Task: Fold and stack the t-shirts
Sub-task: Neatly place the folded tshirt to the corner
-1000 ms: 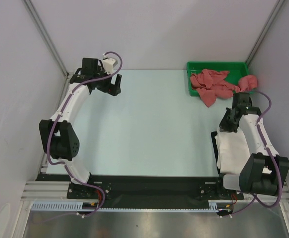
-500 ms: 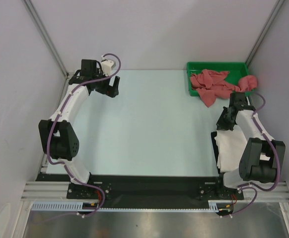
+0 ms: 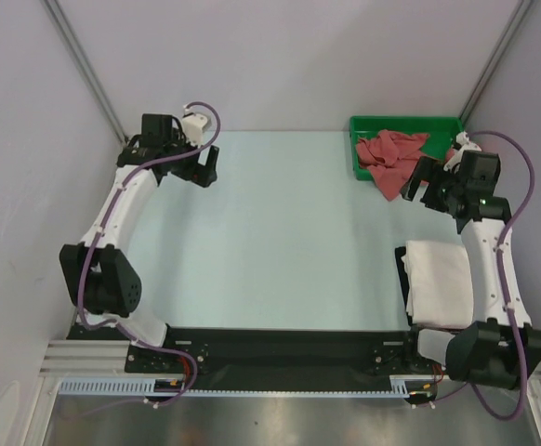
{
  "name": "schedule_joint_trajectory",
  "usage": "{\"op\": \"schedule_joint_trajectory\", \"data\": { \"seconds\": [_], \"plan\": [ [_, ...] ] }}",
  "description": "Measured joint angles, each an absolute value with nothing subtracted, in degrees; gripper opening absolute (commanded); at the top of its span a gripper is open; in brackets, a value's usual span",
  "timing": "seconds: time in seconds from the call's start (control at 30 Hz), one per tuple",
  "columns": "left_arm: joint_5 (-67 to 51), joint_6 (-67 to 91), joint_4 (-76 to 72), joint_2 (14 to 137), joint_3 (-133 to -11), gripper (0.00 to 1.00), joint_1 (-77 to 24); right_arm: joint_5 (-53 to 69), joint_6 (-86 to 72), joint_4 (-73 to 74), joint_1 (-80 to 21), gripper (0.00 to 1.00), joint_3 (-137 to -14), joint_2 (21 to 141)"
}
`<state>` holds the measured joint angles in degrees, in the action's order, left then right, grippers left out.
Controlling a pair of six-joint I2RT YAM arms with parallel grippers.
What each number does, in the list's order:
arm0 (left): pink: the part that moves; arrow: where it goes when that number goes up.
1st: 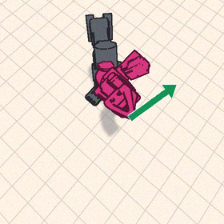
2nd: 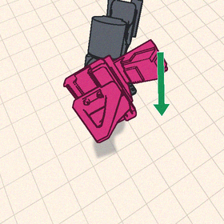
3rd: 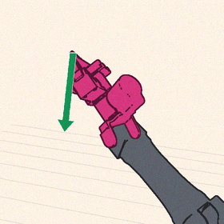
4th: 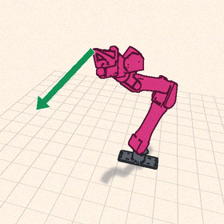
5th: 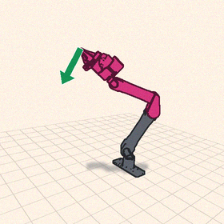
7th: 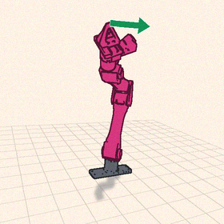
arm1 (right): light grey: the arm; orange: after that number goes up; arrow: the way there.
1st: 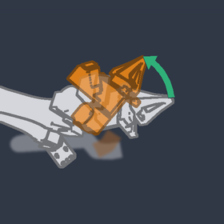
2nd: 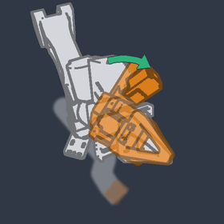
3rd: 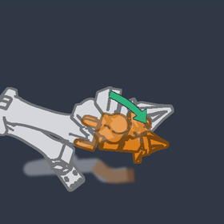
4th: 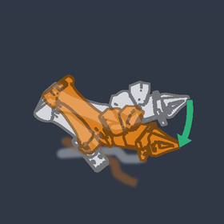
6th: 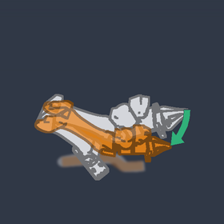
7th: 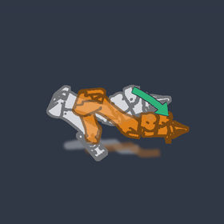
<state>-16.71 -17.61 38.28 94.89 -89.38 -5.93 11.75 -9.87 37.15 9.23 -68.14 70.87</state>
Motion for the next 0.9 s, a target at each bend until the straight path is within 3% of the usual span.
{"op": "schedule_joint_trajectory", "data": {
  "seconds": [0.63,0.9],
  "plan": [
    [-15.2,-14.9,41.0,74.5,-69.8,1.0,-4.3,9.0,-9.4,32.1,9.2,1.0,-58.0,49.5],
    [-13.3,-15.0,40.9,66.2,-65.5,1.0,-4.3,9.0,-9.8,30.5,9.2,1.0,-55.6,48.3]
  ]
}}
